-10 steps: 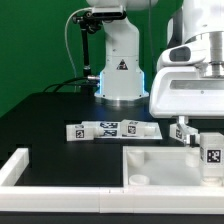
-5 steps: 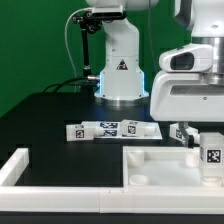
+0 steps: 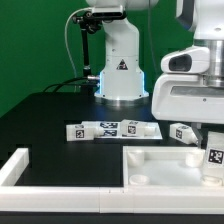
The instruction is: Assemble one leg
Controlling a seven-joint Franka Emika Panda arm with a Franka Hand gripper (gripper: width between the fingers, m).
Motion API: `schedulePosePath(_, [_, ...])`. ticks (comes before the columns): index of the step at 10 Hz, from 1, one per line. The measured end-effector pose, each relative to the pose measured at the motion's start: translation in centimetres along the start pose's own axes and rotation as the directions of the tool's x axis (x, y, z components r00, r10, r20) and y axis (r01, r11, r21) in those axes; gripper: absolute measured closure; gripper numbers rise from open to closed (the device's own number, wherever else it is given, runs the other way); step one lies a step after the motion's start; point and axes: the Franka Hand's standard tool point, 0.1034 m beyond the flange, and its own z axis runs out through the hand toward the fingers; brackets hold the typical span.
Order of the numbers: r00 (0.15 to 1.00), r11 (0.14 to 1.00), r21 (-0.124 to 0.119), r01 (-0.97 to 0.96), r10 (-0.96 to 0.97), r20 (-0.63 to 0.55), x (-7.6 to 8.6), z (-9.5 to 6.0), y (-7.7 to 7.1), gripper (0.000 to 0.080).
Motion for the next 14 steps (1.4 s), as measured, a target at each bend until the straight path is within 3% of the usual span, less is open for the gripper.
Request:
schedulePosePath(4, [0.96, 0.96, 0.002, -0.28, 0.28, -0.013, 0.5, 0.1, 0.4, 0.0514])
schedulePosePath(7, [0.81, 0.81, 0.007, -0.586, 0.586, -0.013, 0.7, 0.1, 0.8, 0.0514])
schedulePosePath(9, [0.547, 0.544, 0.073, -0.836, 0.837, 0.029, 1.0, 0.2, 1.0, 0.0514])
schedulePosePath(11, [0.468, 0.462, 0.09, -0.882, 0.882, 0.054, 1.0, 0.2, 1.2, 0.0514])
schedulePosePath(12, [0.432, 0.427, 0.087, -0.9, 0.9, 0.056, 1.0, 0.3, 1.1, 0.0514])
schedulePosePath(14, [0.468, 0.462, 0.088, -0.882, 0.882, 0.052, 1.0, 0.3, 1.2, 0.0267])
